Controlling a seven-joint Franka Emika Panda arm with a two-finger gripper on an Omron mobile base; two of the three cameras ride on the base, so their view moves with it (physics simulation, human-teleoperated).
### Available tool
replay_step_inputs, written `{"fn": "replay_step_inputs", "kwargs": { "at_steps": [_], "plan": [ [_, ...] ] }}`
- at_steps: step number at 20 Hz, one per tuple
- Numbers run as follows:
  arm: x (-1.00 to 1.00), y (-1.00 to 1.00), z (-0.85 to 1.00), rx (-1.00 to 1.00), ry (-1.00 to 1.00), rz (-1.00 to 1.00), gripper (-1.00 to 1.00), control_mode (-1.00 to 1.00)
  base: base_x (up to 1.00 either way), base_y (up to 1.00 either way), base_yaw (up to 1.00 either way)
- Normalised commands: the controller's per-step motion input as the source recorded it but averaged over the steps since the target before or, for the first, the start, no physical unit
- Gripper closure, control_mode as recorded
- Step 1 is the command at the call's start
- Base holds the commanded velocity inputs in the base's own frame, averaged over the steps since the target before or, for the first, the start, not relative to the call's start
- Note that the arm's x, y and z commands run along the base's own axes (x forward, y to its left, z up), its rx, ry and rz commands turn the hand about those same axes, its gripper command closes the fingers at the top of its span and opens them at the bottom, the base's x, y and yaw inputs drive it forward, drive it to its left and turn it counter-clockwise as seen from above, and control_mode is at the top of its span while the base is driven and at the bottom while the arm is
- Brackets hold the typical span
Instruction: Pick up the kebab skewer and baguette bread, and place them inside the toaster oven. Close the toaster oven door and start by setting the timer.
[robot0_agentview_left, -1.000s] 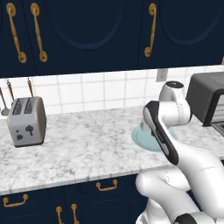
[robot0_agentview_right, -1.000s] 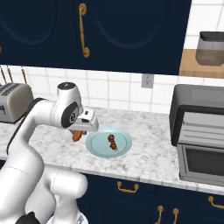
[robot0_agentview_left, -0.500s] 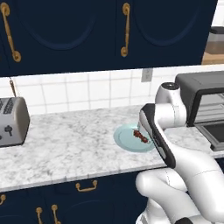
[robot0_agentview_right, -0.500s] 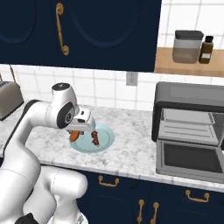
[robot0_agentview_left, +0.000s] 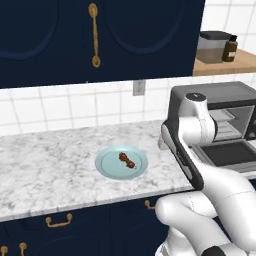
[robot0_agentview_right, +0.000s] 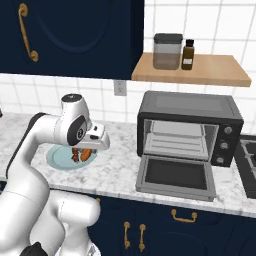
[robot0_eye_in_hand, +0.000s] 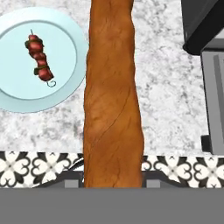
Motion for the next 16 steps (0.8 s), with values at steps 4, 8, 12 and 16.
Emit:
{"fn": "replay_step_inputs", "kwargs": {
  "at_steps": [4,8,12,16],
  "plan": [
    [0.0,0.0,0.0,0.0,0.0,0.0,1.0,1.0,0.19,-0.41,-0.15],
    [0.0,0.0,0.0,0.0,0.0,0.0,1.0,1.0,0.28,-0.45,-0.05],
    [0.0,0.0,0.0,0.0,0.0,0.0,1.0,1.0,0.24,-0.25,0.09],
    [0.0,0.0,0.0,0.0,0.0,0.0,1.0,1.0,0.46,0.0,0.07]
  ]
}}
